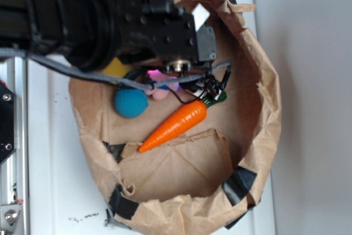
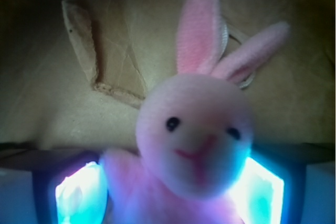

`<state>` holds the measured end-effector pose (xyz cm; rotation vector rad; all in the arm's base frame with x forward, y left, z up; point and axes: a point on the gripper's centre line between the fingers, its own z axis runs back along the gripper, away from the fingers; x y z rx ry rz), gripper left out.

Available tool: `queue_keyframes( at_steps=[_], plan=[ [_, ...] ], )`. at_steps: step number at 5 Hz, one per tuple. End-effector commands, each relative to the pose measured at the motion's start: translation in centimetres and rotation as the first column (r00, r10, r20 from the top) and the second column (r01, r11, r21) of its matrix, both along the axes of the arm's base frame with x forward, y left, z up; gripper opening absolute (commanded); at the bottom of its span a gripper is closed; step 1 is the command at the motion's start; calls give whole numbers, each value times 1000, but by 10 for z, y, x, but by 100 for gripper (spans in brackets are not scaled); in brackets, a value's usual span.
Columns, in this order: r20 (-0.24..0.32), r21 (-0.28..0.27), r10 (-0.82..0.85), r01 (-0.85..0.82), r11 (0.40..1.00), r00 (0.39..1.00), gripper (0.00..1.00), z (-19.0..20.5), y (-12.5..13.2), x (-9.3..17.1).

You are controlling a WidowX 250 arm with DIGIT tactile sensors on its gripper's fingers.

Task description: Grab the pink bunny.

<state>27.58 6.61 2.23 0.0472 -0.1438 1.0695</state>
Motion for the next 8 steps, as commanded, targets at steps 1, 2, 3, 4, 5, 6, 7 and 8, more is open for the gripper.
queue_keyframes(
  at_steps=[1, 2, 3, 4, 5, 6, 7, 8],
  plan=[
    [69, 20, -24, 23, 1000, 997, 93, 1, 4, -1],
    [65, 11, -27, 26, 1000, 998, 0, 4, 4, 0],
    [61, -13, -40, 41, 999, 997, 0, 13, 5, -2],
    [62, -76, -68, 72, 995, 996, 0, 47, 4, -6],
    [99, -105, -79, 89, 990, 992, 0, 83, -2, -13],
    [90, -62, -140, 146, 987, 986, 0, 116, -23, -17],
    [80, -43, -145, 148, 988, 986, 0, 127, -38, -15],
    [141, -5, -158, 161, 987, 977, 0, 127, -54, -15]
  ],
)
